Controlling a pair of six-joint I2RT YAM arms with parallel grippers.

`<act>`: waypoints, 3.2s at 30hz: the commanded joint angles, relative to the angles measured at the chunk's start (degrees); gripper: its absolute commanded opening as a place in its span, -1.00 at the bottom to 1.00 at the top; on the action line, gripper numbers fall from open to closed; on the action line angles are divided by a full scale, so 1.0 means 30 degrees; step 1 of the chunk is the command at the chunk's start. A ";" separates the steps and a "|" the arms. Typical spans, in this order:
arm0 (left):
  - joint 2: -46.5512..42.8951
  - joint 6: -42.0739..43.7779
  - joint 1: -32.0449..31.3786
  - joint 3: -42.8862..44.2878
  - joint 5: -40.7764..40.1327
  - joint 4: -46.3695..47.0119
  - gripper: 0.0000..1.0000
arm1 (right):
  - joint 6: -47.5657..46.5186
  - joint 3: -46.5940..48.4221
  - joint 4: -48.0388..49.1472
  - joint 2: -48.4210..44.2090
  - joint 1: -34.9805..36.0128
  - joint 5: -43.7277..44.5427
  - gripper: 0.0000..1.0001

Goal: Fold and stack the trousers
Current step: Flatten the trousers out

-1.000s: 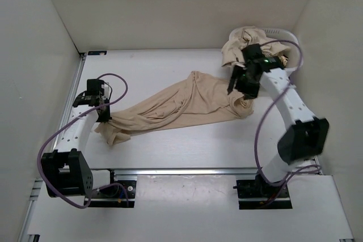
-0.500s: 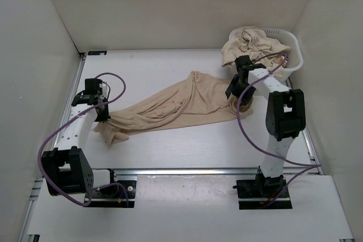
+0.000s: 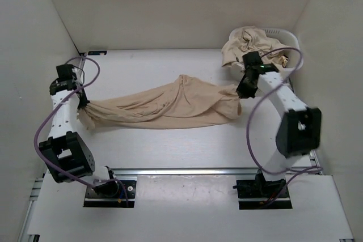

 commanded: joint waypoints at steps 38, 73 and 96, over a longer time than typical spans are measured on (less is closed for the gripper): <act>0.1239 -0.0011 0.2143 -0.2985 0.0587 -0.2525 0.65 | 0.4968 -1.0978 -0.0013 -0.6396 -0.1502 -0.6139 0.45; 0.4904 -0.0011 0.1675 0.7507 -0.0265 -0.2953 -0.72 | -0.0335 0.2799 -0.6167 -0.7200 -0.2668 -0.0754 -1.00; 0.6278 -0.0011 0.0331 0.3250 0.3448 -0.4131 0.91 | -0.0303 -1.1100 -0.2972 -1.0615 -0.3432 0.0303 -1.00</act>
